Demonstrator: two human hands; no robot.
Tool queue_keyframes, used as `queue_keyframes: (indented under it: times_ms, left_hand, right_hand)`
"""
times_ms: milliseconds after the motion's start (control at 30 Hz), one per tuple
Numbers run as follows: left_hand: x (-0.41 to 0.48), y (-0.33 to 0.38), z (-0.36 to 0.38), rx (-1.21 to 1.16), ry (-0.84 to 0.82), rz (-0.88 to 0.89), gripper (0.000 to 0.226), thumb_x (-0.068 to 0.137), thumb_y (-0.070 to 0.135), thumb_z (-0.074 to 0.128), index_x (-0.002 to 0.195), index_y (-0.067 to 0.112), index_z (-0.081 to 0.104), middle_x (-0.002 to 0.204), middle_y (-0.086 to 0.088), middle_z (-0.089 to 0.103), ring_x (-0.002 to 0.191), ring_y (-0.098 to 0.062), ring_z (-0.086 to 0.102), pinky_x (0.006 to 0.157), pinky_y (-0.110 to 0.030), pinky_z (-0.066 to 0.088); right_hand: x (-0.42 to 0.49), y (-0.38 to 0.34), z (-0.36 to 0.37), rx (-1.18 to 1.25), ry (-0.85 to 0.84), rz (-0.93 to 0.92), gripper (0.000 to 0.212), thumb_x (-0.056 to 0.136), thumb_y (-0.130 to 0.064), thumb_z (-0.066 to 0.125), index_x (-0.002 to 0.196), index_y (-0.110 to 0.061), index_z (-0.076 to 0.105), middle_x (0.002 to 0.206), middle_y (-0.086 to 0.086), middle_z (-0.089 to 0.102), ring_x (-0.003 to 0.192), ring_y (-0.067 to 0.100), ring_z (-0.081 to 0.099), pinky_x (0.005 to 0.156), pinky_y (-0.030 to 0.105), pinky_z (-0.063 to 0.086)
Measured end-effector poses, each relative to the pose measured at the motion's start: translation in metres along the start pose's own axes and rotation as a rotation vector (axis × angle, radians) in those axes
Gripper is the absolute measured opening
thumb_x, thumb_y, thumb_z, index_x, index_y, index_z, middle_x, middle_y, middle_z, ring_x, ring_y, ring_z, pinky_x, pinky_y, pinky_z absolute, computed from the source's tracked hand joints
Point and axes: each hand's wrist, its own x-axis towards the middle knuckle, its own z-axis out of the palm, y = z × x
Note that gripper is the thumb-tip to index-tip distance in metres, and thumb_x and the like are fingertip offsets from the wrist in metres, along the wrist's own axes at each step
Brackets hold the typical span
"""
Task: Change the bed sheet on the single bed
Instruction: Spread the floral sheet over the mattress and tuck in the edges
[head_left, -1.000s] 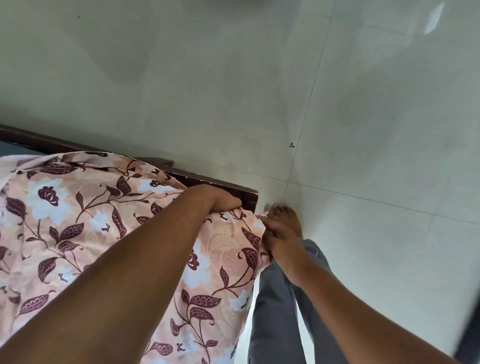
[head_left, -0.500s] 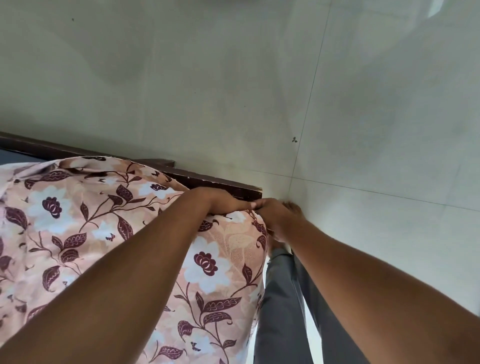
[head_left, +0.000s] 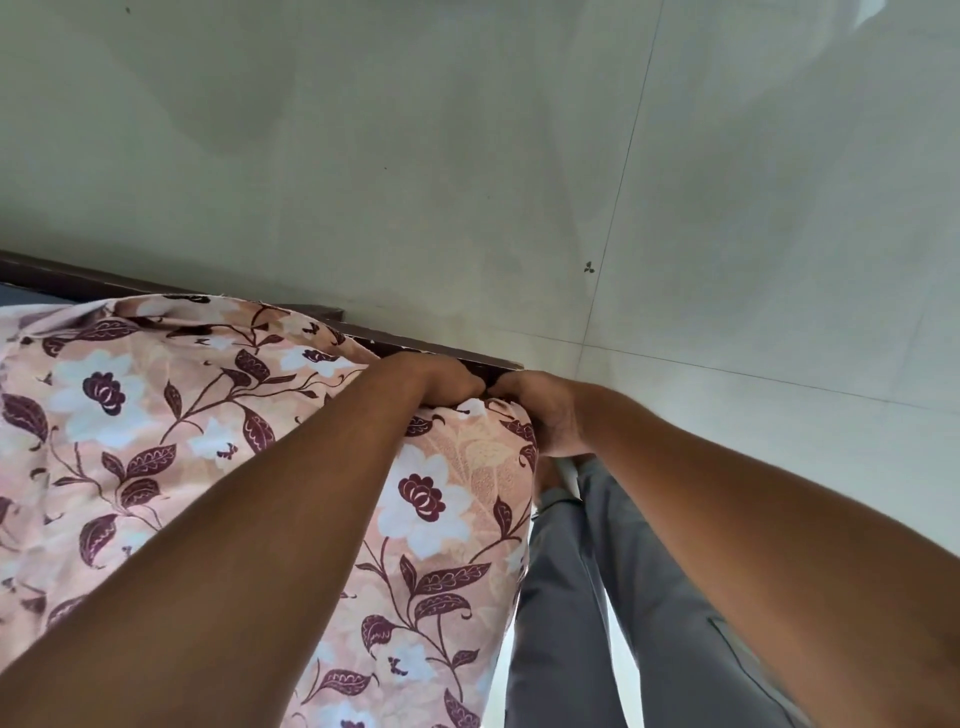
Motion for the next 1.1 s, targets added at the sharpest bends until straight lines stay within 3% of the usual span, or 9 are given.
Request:
queue_keyframes:
  times_ms: [100, 200, 300, 467, 667, 800, 933, 1033, 1100]
  left_hand:
    - [-0.002, 0.003, -0.001, -0.028, -0.012, -0.027, 0.038, 0.105, 0.044, 0.035, 0.107, 0.02, 0.065, 0.107, -0.006, 0.063, 0.091, -0.019, 0.06, 0.088, -0.035, 0.044]
    - [-0.005, 0.006, -0.003, 0.013, -0.001, -0.018, 0.038, 0.107, 0.035, 0.032, 0.113, 0.014, 0.064, 0.12, -0.01, 0.063, 0.092, -0.02, 0.057, 0.085, -0.032, 0.04]
    - [0.004, 0.003, -0.004, 0.085, 0.045, -0.046, 0.042, 0.106, 0.034, 0.035, 0.122, 0.008, 0.064, 0.128, -0.012, 0.062, 0.107, -0.026, 0.058, 0.086, -0.031, 0.038]
    - [0.028, -0.009, 0.0, 0.273, 0.198, -0.101, 0.054, 0.102, 0.046, 0.033, 0.132, 0.01, 0.06, 0.143, -0.019, 0.05, 0.129, -0.033, 0.046, 0.11, -0.042, 0.035]
    - [0.036, -0.017, 0.002, 0.215, 0.297, -0.089, 0.037, 0.1, 0.04, 0.046, 0.103, 0.009, 0.067, 0.117, -0.014, 0.065, 0.109, -0.031, 0.059, 0.095, -0.039, 0.047]
    - [0.037, -0.022, -0.002, 0.194, 0.403, -0.139, 0.025, 0.095, 0.033, 0.062, 0.08, 0.014, 0.059, 0.105, -0.009, 0.067, 0.089, -0.027, 0.057, 0.076, -0.034, 0.047]
    - [0.025, -0.025, -0.002, 0.195, 0.478, -0.095, 0.022, 0.096, 0.036, 0.059, 0.107, 0.018, 0.067, 0.111, -0.007, 0.067, 0.101, -0.027, 0.061, 0.081, -0.036, 0.05]
    - [-0.005, -0.023, 0.009, 0.215, 0.73, -0.004, 0.029, 0.101, 0.038, 0.044, 0.11, 0.023, 0.067, 0.107, -0.002, 0.067, 0.101, -0.026, 0.06, 0.086, -0.039, 0.048]
    - [-0.031, -0.022, 0.028, 0.177, 0.963, 0.053, 0.03, 0.101, 0.036, 0.04, 0.105, 0.023, 0.067, 0.104, 0.002, 0.067, 0.101, -0.023, 0.059, 0.09, -0.039, 0.043]
  right_hand:
    - [-0.007, -0.011, 0.01, -0.248, 0.123, -0.057, 0.042, 0.093, -0.041, 0.049, 0.11, -0.01, 0.071, 0.108, 0.01, 0.073, 0.105, 0.026, 0.065, 0.11, 0.047, 0.045]
    - [-0.015, -0.02, 0.015, -0.685, 0.292, -0.198, 0.035, 0.103, -0.031, 0.048, 0.12, -0.009, 0.069, 0.119, 0.014, 0.07, 0.109, 0.029, 0.065, 0.092, 0.031, 0.049]
    - [-0.021, -0.022, 0.017, -0.826, 0.454, -0.267, 0.029, 0.102, -0.029, 0.05, 0.115, -0.015, 0.073, 0.115, 0.009, 0.071, 0.1, 0.022, 0.063, 0.081, 0.028, 0.045]
    - [-0.029, -0.015, 0.027, -0.895, 0.423, -0.237, 0.047, 0.108, -0.038, 0.03, 0.133, -0.014, 0.062, 0.135, 0.011, 0.061, 0.122, 0.027, 0.056, 0.098, 0.036, 0.04]
    - [-0.019, -0.016, 0.021, -0.968, 0.488, -0.3, 0.046, 0.106, -0.038, 0.035, 0.091, -0.008, 0.067, 0.088, 0.008, 0.065, 0.086, 0.023, 0.061, 0.07, 0.032, 0.044]
    - [-0.022, -0.015, 0.012, -1.003, 0.43, -0.335, 0.042, 0.106, -0.03, 0.029, 0.129, -0.012, 0.06, 0.134, 0.01, 0.061, 0.116, 0.027, 0.057, 0.092, 0.035, 0.044]
    - [-0.043, -0.005, 0.017, -0.881, 0.316, -0.297, 0.044, 0.111, -0.03, 0.024, 0.143, -0.017, 0.052, 0.147, 0.008, 0.053, 0.134, 0.025, 0.048, 0.097, 0.026, 0.028]
    - [-0.048, 0.017, 0.03, -0.815, 0.617, -0.53, 0.048, 0.103, -0.042, 0.023, 0.122, -0.025, 0.064, 0.12, 0.006, 0.067, 0.115, 0.024, 0.059, 0.101, 0.027, 0.033]
    - [-0.048, 0.033, 0.045, -0.889, 0.816, -0.691, 0.055, 0.096, -0.042, 0.021, 0.126, -0.025, 0.064, 0.123, 0.0, 0.066, 0.115, 0.019, 0.058, 0.102, 0.036, 0.042]
